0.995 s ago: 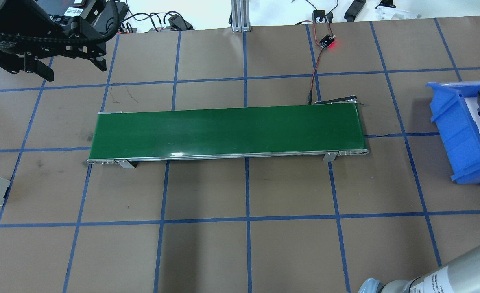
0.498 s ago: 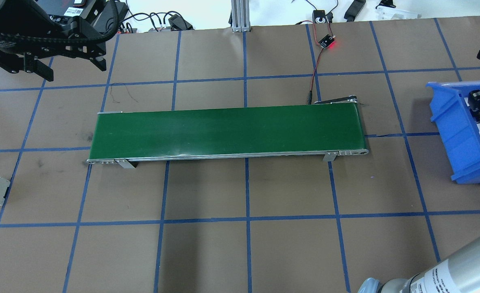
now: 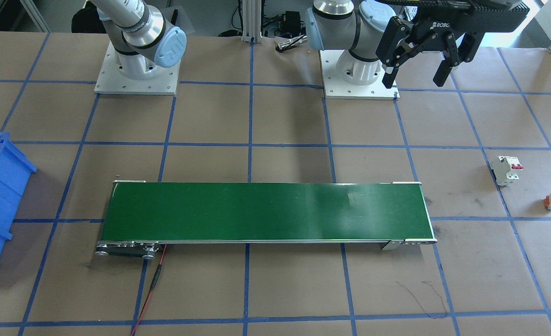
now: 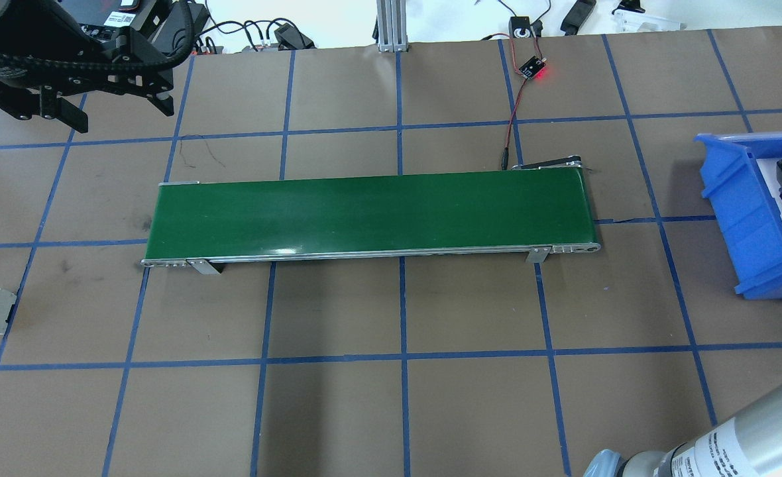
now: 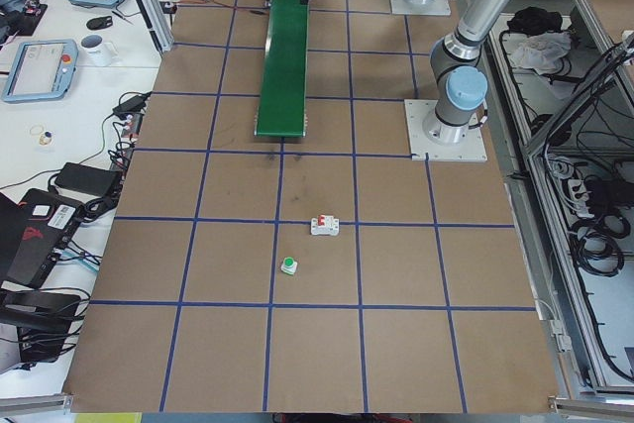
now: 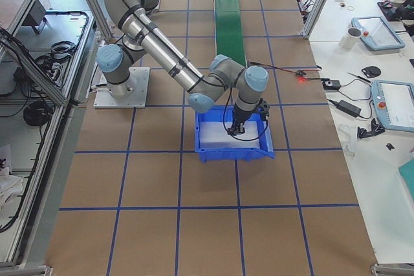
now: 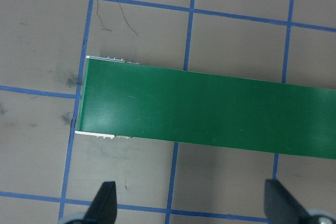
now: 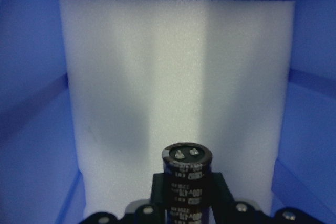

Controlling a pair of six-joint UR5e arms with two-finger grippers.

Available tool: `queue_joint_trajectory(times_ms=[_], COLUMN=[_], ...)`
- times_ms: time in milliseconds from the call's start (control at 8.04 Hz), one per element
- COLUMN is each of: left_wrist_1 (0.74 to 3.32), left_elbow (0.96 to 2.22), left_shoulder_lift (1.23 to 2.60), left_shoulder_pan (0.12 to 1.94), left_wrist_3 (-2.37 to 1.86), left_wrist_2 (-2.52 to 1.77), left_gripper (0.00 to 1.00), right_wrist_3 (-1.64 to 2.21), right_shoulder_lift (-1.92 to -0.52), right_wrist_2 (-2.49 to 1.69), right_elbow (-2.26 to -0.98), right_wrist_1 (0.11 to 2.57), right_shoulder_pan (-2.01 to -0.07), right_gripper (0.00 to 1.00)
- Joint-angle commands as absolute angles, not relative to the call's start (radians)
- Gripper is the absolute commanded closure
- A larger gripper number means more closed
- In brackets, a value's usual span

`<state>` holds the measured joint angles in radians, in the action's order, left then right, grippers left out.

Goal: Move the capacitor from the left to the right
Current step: 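Lower the capacitor into the blue bin and open the right gripper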

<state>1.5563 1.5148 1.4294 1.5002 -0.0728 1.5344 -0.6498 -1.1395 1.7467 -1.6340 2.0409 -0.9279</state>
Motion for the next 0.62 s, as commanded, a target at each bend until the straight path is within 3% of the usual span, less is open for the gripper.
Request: queue_joint_trajectory(times_ms=[0, 249, 373, 498], left_wrist_1=[1.555, 1.555, 1.555, 1.555], left_elbow=[1.514, 1.516, 1.516, 1.516], left_shoulder_lift=[1.43, 1.43, 1.43, 1.431], left_shoulder_pan=[1.5, 1.5, 1.5, 1.5], left_wrist_3=[-0.074, -0.069, -0.069, -0.069], left_wrist_2=[1.534, 1.532, 1.534, 1.534], left_gripper=[0.0, 0.0, 0.0, 0.0], right_wrist_3=[-0.634, -0.641, -0.644, -0.64], right_shoulder_lift=[-1.105, -1.101, -1.1, -1.109], right_wrist_2=[1.752, 1.755, 1.755, 1.746], right_elbow=[-1.64, -1.64, -1.64, -1.64], right_wrist_1=[2.046, 2.043, 2.043, 2.046], right_shoulder_pan=[-0.919, -0.916, -0.913, -0.911], right_gripper=[1.0, 1.0, 0.75, 0.29])
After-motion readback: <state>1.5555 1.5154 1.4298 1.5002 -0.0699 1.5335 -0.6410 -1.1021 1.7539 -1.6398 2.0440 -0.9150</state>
